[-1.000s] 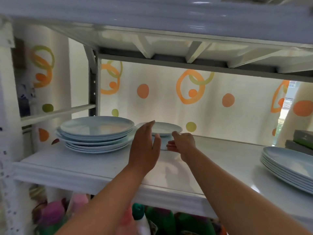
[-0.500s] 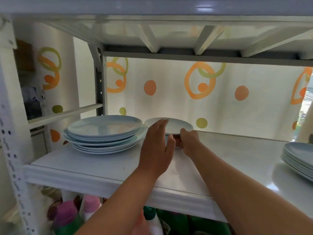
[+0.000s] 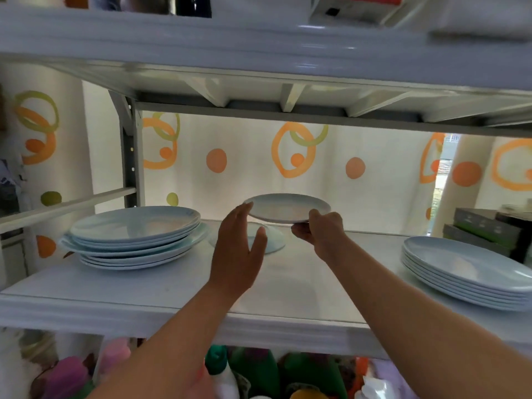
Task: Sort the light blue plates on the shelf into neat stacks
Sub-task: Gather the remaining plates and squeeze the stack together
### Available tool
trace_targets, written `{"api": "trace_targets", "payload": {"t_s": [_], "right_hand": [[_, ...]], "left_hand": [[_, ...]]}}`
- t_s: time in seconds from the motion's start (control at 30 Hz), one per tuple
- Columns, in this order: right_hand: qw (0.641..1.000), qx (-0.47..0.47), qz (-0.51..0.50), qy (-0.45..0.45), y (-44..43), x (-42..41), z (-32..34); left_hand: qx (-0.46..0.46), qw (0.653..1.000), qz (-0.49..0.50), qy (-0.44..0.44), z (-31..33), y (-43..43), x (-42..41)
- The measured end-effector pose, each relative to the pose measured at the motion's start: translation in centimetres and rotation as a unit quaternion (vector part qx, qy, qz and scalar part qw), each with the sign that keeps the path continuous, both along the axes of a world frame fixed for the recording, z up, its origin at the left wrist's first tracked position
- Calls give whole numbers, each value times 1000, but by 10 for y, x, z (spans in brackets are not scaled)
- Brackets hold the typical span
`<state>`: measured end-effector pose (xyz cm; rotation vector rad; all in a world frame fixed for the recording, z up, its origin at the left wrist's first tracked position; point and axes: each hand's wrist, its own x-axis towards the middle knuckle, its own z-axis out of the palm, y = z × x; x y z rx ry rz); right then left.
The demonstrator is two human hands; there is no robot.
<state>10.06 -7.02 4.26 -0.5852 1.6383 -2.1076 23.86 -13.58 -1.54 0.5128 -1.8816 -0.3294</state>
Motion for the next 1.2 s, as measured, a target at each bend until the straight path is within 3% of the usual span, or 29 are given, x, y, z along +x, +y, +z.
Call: {"api": "trace_targets", "payload": {"t_s": [0.3,0.63,0.87,1.2], "right_hand": [[996,-39,-86,-3,105,-42,13],[983,3,-182,-13,203,-98,3],[976,41,-213,-16,232,-115,-4],[970,124,-208,-14,241,-123,-12]], "left_hand": [[12,997,-78,28,16,67,-62],[60,986,-154,19,4,139,-127],[61,978,-198,10,8,170,-155],[62,980,-184,-35,-7,164,-158]]}}
